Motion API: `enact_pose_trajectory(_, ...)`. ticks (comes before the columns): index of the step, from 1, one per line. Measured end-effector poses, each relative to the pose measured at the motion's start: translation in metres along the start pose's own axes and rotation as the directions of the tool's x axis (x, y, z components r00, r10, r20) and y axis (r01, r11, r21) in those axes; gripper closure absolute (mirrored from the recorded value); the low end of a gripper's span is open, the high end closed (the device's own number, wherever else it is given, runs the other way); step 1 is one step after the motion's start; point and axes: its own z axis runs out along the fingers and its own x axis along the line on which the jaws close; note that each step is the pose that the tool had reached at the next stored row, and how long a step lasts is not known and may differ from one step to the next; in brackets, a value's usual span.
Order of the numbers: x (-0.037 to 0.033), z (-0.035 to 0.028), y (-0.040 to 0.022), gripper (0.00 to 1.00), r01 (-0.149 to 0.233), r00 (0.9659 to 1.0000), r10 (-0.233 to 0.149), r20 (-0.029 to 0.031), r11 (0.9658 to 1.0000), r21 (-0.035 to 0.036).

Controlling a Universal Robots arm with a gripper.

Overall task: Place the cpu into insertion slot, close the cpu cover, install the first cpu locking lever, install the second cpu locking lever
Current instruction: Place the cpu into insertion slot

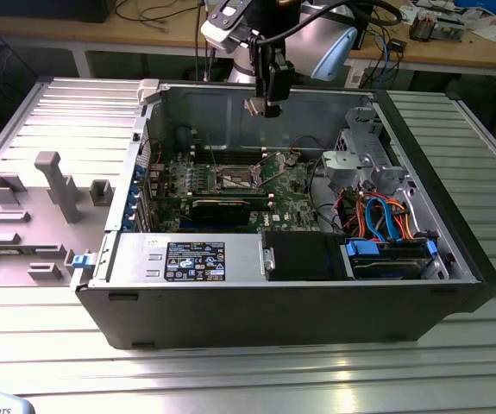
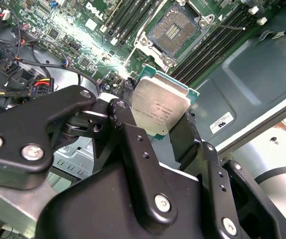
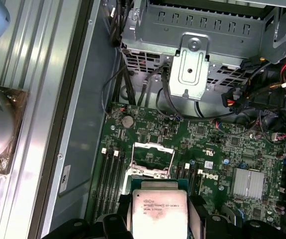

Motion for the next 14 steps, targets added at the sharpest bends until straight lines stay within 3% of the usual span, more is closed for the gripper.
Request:
enact_pose_trajectory(4,0.0000,0.0000,0.0000,0.46,-0.001,1.0000,0.001,0.0000,1.0000,0.0000)
enact_pose_trajectory(8,0.0002,0.0005,-0.0012,0.46,-0.057,0.9984,0.057,0.0049,0.9984,-0.0012)
enact_pose_trajectory(14,0.0011,0.0008,-0.0060,0.46,-0.087,0.9962,0.087,0.0073,0.9962,-0.0015)
